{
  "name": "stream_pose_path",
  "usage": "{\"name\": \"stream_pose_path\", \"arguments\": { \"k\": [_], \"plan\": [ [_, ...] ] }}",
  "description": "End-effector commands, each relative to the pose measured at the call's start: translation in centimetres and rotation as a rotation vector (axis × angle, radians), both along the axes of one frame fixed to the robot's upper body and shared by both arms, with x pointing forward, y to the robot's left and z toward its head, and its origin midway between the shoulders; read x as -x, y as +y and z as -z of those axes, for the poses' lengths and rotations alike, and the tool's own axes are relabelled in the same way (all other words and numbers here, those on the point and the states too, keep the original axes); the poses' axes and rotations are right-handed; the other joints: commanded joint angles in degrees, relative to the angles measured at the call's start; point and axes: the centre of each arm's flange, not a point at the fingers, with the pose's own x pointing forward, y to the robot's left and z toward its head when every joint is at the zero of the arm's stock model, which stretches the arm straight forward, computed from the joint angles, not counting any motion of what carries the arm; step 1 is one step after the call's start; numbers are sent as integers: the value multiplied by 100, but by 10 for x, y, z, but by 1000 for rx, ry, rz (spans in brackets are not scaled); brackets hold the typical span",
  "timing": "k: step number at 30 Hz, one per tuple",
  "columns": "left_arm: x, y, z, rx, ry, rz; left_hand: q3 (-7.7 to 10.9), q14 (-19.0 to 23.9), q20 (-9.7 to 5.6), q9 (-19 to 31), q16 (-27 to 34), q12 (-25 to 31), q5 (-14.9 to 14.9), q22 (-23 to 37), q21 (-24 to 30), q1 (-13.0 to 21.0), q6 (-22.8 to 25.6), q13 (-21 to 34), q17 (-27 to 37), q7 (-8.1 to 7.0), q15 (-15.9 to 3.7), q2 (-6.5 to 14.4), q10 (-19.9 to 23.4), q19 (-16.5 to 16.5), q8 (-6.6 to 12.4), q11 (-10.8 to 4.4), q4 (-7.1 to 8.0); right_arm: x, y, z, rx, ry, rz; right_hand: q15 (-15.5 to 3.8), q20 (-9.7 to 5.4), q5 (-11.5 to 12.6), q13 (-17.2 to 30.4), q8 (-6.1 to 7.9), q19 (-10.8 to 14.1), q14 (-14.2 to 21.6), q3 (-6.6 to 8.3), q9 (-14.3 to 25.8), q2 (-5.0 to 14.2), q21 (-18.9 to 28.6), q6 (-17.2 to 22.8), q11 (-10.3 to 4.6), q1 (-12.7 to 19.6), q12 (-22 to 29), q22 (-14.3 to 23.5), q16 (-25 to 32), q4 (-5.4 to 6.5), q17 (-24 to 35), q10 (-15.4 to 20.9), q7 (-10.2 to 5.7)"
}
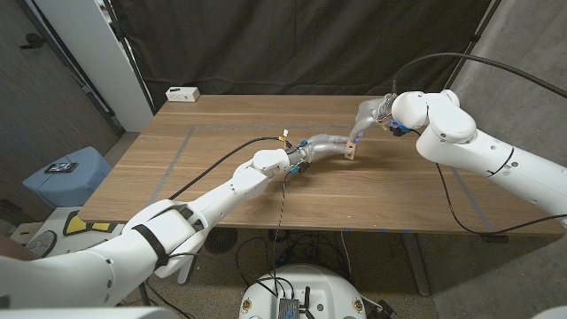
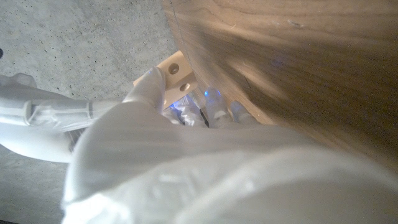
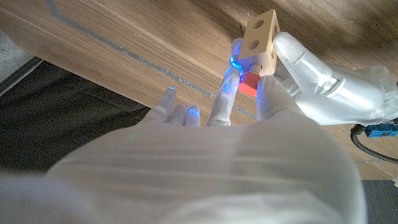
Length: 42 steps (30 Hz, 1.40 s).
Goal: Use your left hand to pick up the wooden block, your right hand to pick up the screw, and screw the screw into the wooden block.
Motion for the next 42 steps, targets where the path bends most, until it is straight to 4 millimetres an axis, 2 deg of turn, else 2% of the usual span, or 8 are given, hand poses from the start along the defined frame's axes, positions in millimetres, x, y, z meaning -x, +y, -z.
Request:
{"name": "stream_pose_path", "arguments": {
  "k": [1, 12, 24, 29, 30, 33, 38, 42],
  "plan": [
    [1, -1, 1, -4, 4, 4, 38, 44, 40, 26, -36, 28, 37, 9, 30, -16, 49, 10, 15, 6, -451, 37, 59, -13, 38, 12, 14, 1, 0, 3, 5, -11, 19, -17, -15, -56, -2, 66, 62, 79, -69, -3, -19, 17, 152, -52, -125, 48, 10, 34, 41, 15, 115, 1],
    [1, -1, 3, -2, 7, 3, 54, 46, 39, 26, -44, 28, 40, 9, 29, -28, 37, 9, 10, 5, -445, 50, 57, -15, 32, 14, 21, 2, 1, 6, 3, -26, 31, -58, -27, -363, -6, 220, 130, 196, -299, -29, -121, 2, 509, -116, -576, 51, 12, 47, 195, 34, 329, 37],
    [2, -1, 4, -4, 12, 9, 70, 52, 34, 25, -51, 28, 44, 10, 33, -43, 43, 7, 4, 12, -440, 59, 56, -8, 34, 14, 28, 4, 3, 9, 6, -42, 53, -76, -36, -620, -12, 503, 164, 332, -400, 62, -125, -11, 995, -203, -775, 92, 13, 68, 228, 41, 626, 31],
    [2, 0, 4, -5, 10, 9, 79, 52, 33, 25, -55, 27, 45, 10, 32, -51, 40, 6, 3, 11, -442, 68, 53, -9, 32, 14, 33, 5, 4, 8, 11, -43, 58, -89, -39, -686, -14, 533, 169, 379, -427, 64, -126, -15, 1038, -156, -834, 85, 13, 77, 239, 43, 667, 21],
    [2, 0, 4, -4, 10, 10, 81, 49, 30, 25, -57, 27, 46, 10, 33, -51, 46, 6, 2, 18, -445, 68, 52, -6, 35, 14, 33, 5, 4, 7, 13, -44, 59, -88, -38, -706, -15, 532, 168, 379, -438, 55, -127, -17, 1038, -214, -858, 78, 14, 74, 245, 45, 668, 21],
    [2, 1, 4, -4, 10, 10, 85, 54, 31, 25, -57, 26, 47, 10, 33, -56, 51, 6, 0, 4, -441, 69, 51, -8, 36, 14, 35, 8, 4, 5, 19, -39, 60, -82, -33, -774, -16, 482, 157, 372, -489, 23, -173, -25, 924, -150, -943, 46, 14, 60, 256, 45, 645, 38],
    [2, 1, 4, -2, 10, 12, 95, 54, 38, 24, -62, 26, 49, 10, 30, -50, 57, 5, -4, 21, -437, 70, 49, -14, 38, 16, 27, 11, 5, 1, 35, -27, 58, 15, 18, -894, -14, 371, 67, 304, -564, 59, -203, -54, 472, 103, -1093, -53, 16, 9, 268, 48, 537, 60],
    [2, 1, 3, -3, 7, 12, 99, 55, 38, 24, -61, 26, 50, 10, 31, -48, 52, 4, -3, 20, -441, 72, 49, -12, 36, 16, 25, 14, 6, -1, 44, -14, 59, 118, 55, -929, -7, 316, -46, 193, -593, 154, -211, -77, 89, 172, -1146, -119, 16, -44, 250, 50, 432, 95]
  ]
}}
